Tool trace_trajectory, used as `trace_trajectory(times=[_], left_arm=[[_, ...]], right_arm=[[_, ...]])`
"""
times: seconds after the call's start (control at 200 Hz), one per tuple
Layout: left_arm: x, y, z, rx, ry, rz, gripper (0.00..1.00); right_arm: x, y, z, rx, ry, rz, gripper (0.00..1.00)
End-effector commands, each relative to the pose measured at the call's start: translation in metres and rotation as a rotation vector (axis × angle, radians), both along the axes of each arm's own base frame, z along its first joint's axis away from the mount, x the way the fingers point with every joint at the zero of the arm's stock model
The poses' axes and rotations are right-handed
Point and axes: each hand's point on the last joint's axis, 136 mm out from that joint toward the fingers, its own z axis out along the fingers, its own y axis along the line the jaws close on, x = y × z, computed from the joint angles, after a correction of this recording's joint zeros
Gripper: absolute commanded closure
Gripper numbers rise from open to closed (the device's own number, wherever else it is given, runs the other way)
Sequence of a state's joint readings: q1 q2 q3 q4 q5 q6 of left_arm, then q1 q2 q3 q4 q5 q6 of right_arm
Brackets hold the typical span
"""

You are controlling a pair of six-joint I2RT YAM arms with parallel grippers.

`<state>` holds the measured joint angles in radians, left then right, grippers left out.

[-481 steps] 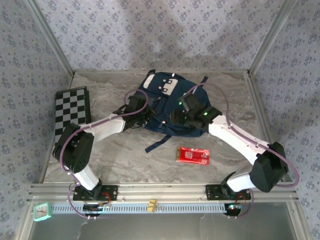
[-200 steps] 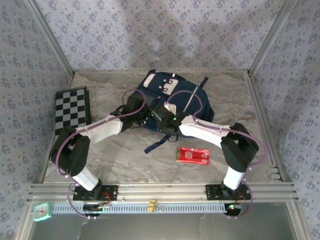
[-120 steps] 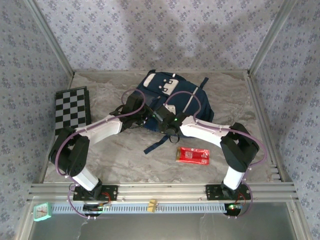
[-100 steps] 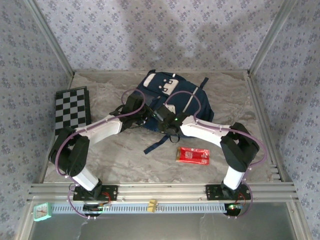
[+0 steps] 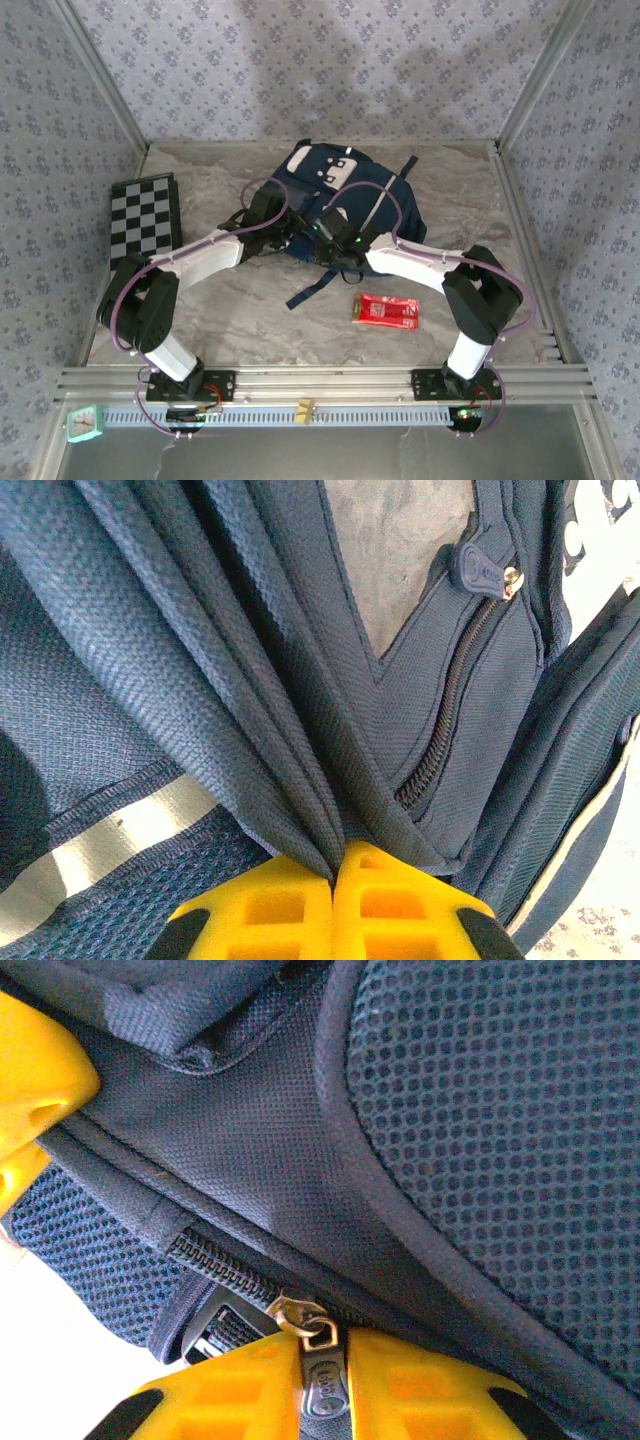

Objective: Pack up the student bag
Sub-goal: Zip the student bag at the top-center of the table.

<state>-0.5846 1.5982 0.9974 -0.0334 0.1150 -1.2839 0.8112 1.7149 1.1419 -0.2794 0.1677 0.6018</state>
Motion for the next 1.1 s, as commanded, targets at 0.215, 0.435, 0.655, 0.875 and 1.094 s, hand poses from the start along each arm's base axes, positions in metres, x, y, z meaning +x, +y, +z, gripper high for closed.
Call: trace_trajectory(times=[0.215, 0.435, 0.655, 0.875, 1.094], left_arm=[[0.007, -0.017, 0.031, -0.062, -0.069, -0.044, 1.00], [0.008, -0.019, 0.032, -0.065, -0.072, -0.047, 1.00], [0.010, -0.016, 0.034, -0.056, -0.077, -0.040, 1.00], [0.014, -0.002, 0.035, -0.054, -0.081, -0.014, 1.00], [0.015, 0.004, 0.034, -0.045, -0.079, -0.004, 1.00]], right_arm=[[0.013, 0.009, 0.005, 0.046, -0.046, 0.050, 0.70], [0.024, 0.004, -0.001, 0.004, -0.060, 0.023, 0.76], [0.011, -0.006, 0.012, -0.085, -0.074, 0.010, 0.87], [-0.025, -0.051, -0.004, -0.224, 0.037, -0.122, 0.90], [-0.050, -0.062, -0.014, -0.203, 0.083, -0.125, 0.90]])
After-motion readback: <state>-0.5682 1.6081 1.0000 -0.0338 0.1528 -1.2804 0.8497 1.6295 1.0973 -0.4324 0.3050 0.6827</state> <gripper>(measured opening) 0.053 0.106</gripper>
